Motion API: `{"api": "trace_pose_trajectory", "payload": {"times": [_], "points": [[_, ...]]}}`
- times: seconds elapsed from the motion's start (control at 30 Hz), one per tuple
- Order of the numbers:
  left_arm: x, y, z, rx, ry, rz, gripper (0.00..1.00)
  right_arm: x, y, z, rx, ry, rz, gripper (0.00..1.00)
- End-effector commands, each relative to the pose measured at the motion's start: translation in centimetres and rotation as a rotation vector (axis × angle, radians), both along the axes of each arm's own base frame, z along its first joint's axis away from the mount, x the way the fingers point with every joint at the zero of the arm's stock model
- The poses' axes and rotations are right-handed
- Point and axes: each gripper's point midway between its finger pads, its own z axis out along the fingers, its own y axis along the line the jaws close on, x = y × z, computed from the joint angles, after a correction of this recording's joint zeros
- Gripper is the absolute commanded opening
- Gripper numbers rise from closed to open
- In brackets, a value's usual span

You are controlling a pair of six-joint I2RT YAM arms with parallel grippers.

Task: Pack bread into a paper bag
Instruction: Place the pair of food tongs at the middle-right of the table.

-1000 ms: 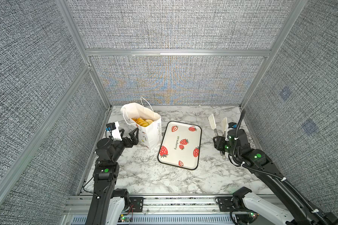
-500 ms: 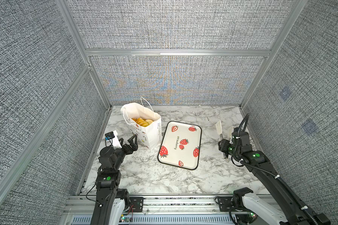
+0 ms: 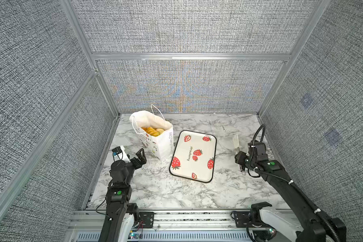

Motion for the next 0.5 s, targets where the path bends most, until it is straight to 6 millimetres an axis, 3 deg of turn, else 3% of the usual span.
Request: {"api": "trace_pose_trajectory", "payload": {"times": [0.0,0.47], "points": [[0.3,1.1,0.3,0.011,-0.032,0.066,0.99,0.8,0.0,0.0,0.015,-0.015,-0.012,0.56],[1.7,2.4,-3.8,-0.023,0.039,0.152,0.99,3.0,-0.4,-4.1,0.039,0.088,-0.023,0.56]]}}
